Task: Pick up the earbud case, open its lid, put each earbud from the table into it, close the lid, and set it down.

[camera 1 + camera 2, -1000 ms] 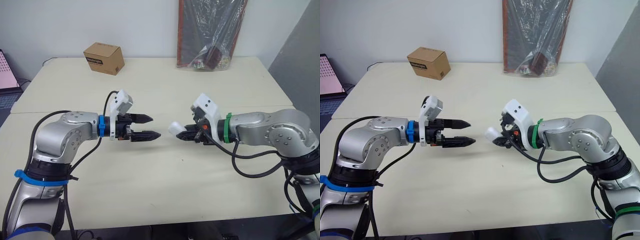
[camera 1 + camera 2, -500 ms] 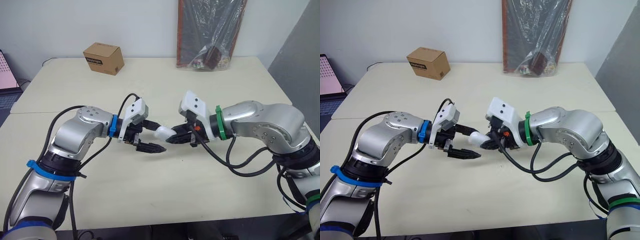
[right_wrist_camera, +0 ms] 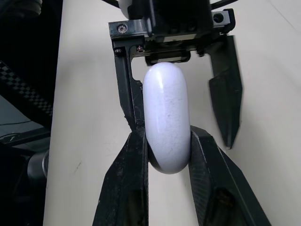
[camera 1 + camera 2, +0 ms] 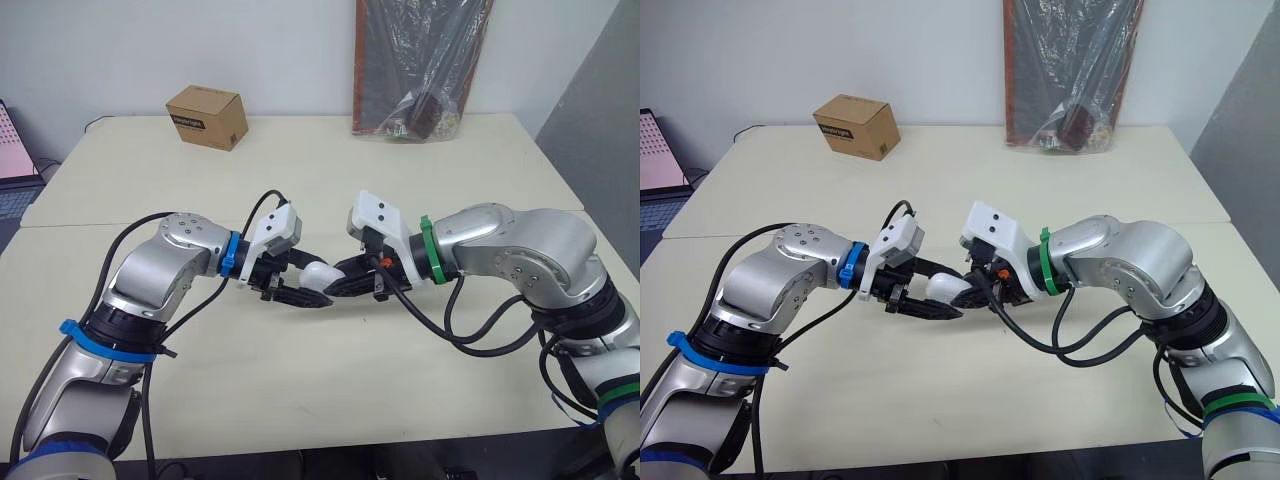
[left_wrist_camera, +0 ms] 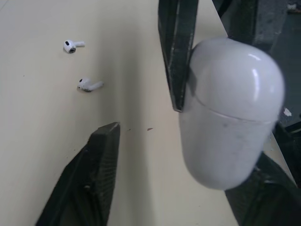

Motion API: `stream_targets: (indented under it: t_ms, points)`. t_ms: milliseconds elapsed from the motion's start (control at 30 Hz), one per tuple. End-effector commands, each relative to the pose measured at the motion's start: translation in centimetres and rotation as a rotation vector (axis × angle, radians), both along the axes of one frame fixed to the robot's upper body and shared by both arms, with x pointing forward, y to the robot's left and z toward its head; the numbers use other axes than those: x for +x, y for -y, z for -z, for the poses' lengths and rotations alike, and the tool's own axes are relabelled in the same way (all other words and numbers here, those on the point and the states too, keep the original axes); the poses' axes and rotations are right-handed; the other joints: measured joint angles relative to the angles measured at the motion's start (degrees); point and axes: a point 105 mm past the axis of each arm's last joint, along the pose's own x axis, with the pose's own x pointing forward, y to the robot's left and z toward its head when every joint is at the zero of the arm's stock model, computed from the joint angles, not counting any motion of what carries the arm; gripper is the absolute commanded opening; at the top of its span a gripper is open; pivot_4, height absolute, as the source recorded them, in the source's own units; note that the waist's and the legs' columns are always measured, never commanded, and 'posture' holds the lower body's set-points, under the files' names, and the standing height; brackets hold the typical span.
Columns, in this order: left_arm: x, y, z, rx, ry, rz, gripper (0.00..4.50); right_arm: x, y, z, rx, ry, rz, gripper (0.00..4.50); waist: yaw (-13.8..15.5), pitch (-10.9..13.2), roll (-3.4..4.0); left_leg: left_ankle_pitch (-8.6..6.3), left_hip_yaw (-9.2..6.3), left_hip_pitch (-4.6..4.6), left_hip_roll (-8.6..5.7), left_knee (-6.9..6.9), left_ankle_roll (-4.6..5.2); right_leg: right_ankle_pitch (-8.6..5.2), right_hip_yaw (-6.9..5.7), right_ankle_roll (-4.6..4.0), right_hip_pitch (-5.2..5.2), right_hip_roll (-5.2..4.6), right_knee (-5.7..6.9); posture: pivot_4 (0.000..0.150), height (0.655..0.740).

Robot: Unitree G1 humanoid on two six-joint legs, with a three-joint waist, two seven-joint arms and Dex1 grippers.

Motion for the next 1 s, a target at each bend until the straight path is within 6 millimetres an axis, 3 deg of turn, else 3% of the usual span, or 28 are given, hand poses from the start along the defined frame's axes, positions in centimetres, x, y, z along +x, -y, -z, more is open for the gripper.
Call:
stream_targets:
  t_ms: [33,333,467,767,867,933,1000]
  points:
    - [-0.24,0.26,-1.01,-0.013,0.042,0.026,3.03,0.22,-0.04,-1.25,0.022,0.042,-0.004,0.74,0.0,0.0,0.0,0.0,0.0,0.0,0.0,0.0,0.0,0.0,0.0,0.0,0.0,0.0,0.0,0.15,0.74]
    - [-0.63,0.58,-1.11,-0.021,0.03,0.052,3.03,0.3,0.12,-0.7,0.004,0.028,0.006,0.74,0.0,0.0,0.0,0.0,0.0,0.0,0.0,0.02,0.0,0.0,0.0,0.0,0.0,0.0,0.02,0.15,0.74]
    - [-0.71,0.64,-1.16,-0.014,0.025,0.057,1.97,0.16,-0.04,-0.7,0.004,0.023,0.003,0.74,0.0,0.0,0.0,0.0,0.0,0.0,0.0,0.04,0.0,0.0,0.0,-0.01,0.0,0.0,0.03,0.15,0.74]
    - [-0.8,0.86,-1.51,-0.019,0.015,0.068,1.97,0.29,-0.15,-0.56,-0.006,0.018,0.009,0.74,0.0,0.0,0.0,0.0,0.0,0.0,0.0,0.05,0.0,0.01,0.0,-0.01,0.0,0.0,0.05,0.15,0.74]
    - [-0.97,0.9,-1.68,-0.026,0.001,0.076,1.46,0.34,-0.2,-0.54,-0.007,0.017,0.01,0.74,0.0,0.0,0.0,0.0,0.0,0.0,0.0,0.06,0.0,0.01,0.0,-0.01,0.0,0.0,0.06,0.15,0.74]
    - [-1.05,0.9,-1.71,-0.027,-0.005,0.079,0.88,0.39,-0.24,-0.56,-0.006,0.017,0.011,0.74,0.0,0.0,0.0,0.0,0.0,0.0,0.0,0.05,0.0,0.01,-0.01,-0.01,0.0,0.0,0.07,0.15,0.74]
    - [-1.07,0.91,-1.71,-0.027,-0.007,0.081,0.77,0.44,-0.27,-0.61,-0.005,0.016,0.012,0.74,0.0,0.0,0.0,0.0,-0.01,0.0,0.0,0.06,0.0,0.01,-0.01,-0.01,0.0,0.0,0.07,0.15,0.74]
